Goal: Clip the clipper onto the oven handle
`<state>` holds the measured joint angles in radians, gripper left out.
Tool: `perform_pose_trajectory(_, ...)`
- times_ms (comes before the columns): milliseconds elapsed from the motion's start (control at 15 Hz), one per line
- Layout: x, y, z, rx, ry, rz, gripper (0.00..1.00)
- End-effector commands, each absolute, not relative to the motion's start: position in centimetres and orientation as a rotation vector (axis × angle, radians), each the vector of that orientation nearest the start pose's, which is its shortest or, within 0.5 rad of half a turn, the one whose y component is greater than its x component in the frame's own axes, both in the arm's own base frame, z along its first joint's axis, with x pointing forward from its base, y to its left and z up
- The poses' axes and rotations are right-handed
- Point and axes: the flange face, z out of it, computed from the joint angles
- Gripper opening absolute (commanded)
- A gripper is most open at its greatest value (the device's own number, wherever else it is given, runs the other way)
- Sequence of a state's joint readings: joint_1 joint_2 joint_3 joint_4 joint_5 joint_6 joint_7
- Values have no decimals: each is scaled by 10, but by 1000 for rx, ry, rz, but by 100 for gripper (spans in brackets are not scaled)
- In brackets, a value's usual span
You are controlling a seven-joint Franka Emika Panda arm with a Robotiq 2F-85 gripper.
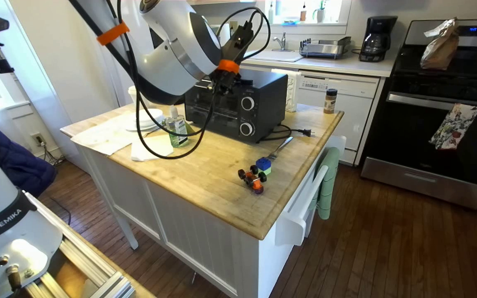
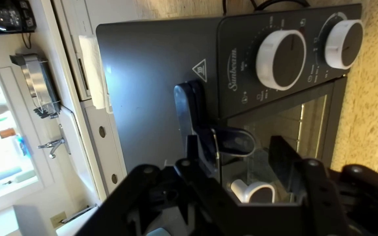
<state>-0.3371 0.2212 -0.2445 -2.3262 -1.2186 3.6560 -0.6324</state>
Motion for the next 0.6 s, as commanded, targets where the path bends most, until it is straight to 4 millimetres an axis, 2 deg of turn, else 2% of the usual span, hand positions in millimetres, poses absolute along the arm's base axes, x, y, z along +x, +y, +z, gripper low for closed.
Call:
perform_pose_trajectory(0, 488, -172, 331, 1813, 1608, 894, 59)
perform_pose_trajectory(267, 490, -172, 330, 1818, 1599, 900, 62)
perform_pose_trajectory(533, 494, -172, 330, 1825, 1585, 909, 60)
